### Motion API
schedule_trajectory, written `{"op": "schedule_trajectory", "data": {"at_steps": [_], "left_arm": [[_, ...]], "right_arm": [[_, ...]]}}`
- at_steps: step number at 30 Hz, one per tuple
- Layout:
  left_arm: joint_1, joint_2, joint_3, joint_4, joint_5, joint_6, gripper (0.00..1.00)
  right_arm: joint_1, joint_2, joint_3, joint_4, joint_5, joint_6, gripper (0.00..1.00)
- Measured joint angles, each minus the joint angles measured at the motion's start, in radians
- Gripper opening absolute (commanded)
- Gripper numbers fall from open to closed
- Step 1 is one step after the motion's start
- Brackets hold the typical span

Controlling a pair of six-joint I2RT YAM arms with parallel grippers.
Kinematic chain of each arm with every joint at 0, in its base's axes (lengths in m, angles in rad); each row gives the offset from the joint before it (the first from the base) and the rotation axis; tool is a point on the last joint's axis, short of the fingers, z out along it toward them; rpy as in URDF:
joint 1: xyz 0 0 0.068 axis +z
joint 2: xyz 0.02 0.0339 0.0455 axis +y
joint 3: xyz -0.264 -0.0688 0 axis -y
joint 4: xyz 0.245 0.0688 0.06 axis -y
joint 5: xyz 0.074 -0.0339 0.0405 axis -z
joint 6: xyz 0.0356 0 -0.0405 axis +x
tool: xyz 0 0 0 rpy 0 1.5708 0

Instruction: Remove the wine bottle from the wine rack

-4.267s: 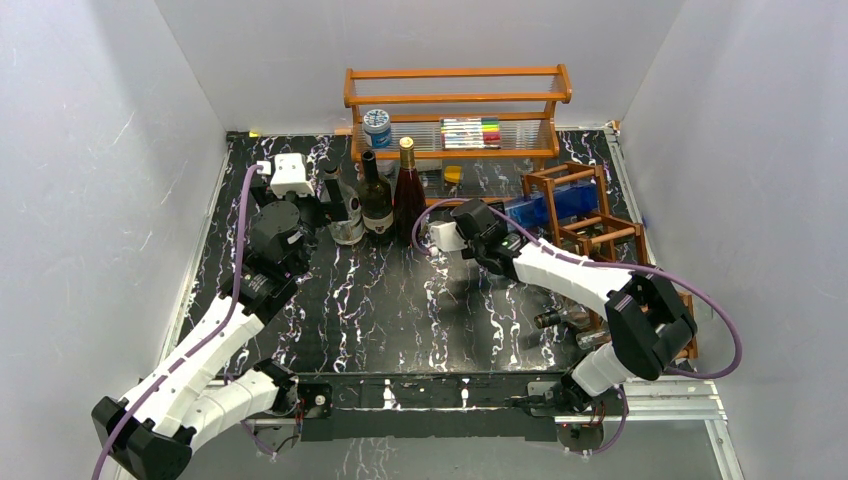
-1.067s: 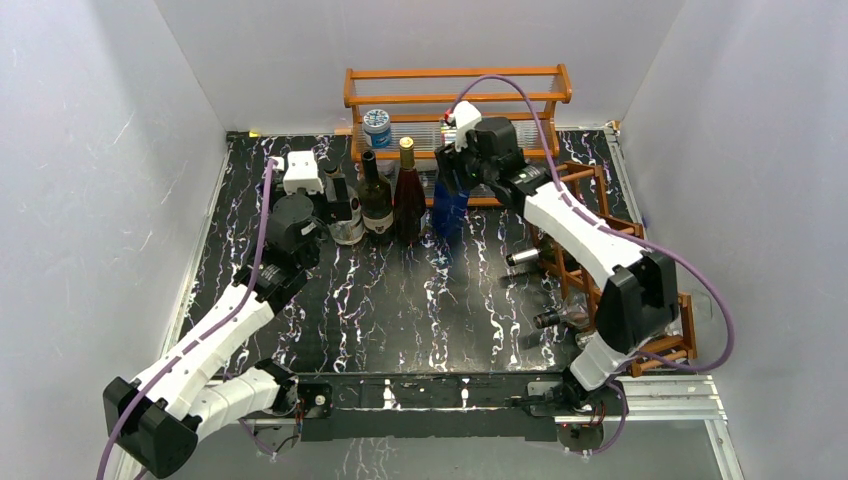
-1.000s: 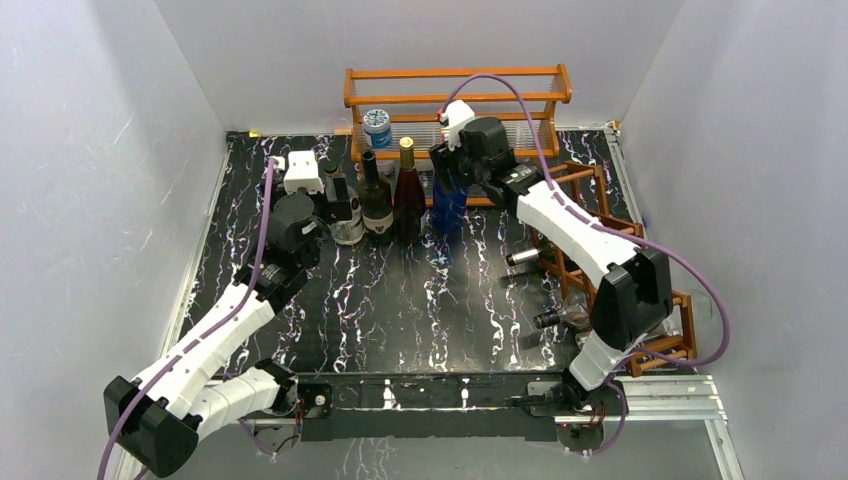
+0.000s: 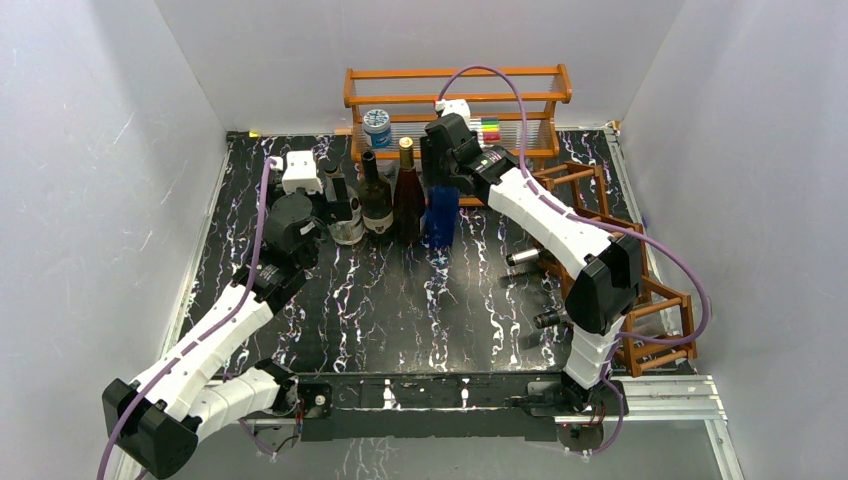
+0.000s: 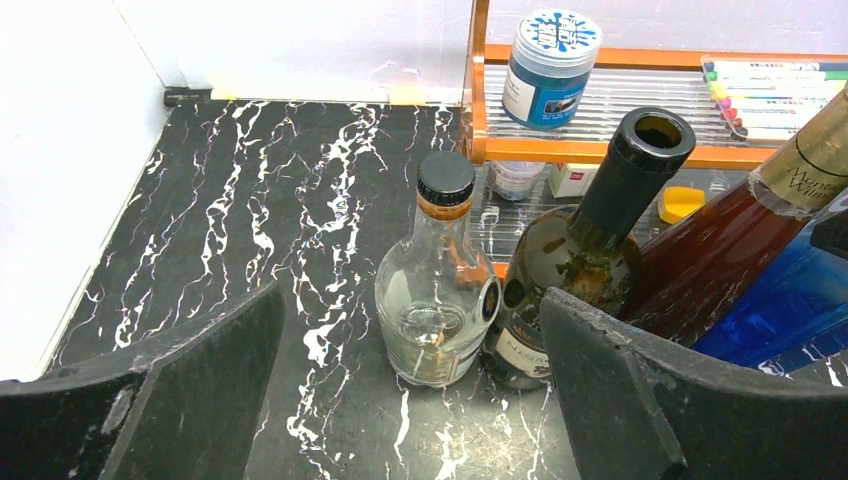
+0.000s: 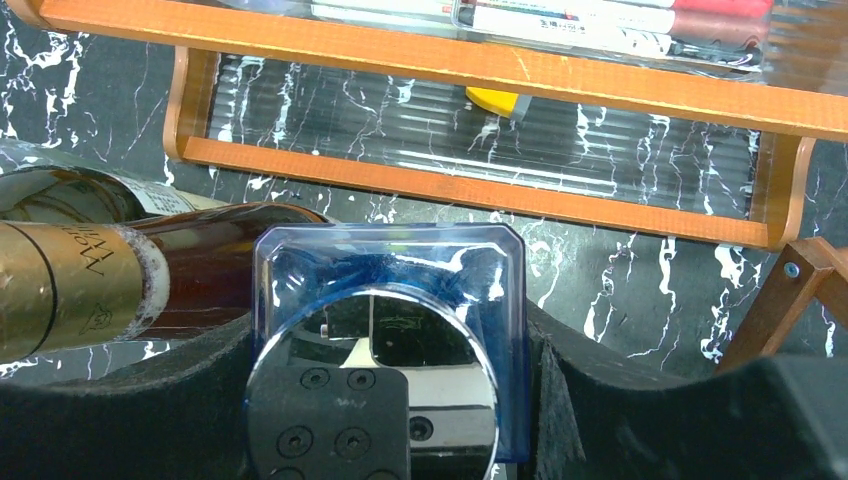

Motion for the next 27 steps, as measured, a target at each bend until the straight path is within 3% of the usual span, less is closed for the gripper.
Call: {"op": "schedule_trajectory", "data": {"at_steps": [5, 6, 15, 25, 27], "left_arm": [[0.0, -0.005, 0.0, 0.0, 0.0, 0.0, 0.98], [0.0, -0.005, 0.0, 0.0, 0.0, 0.0, 0.98], [0.0, -0.006, 0.0, 0.0, 0.004, -0.002, 0.98], [0.0, -0.007, 0.0, -0.001, 0.006, -0.008, 0.98], [0.0, -0.006, 0.0, -0.001, 0.007, -0.009, 0.98]], "right_arm": [[0.005, -0.001, 0.0, 0.01, -0.007, -0.003, 0.97], [0.006, -0.002, 0.0, 0.017, -0.009, -0.006, 0.98], [0.015, -0.119, -0.002, 0.012, -0.026, -0.083, 0.98], [0.01, -0.496, -0.175, -0.129, 0.071, -0.144, 0.98], [-0.001, -0.549, -0.236, -0.166, 0.102, -0.133, 0.92]]}}
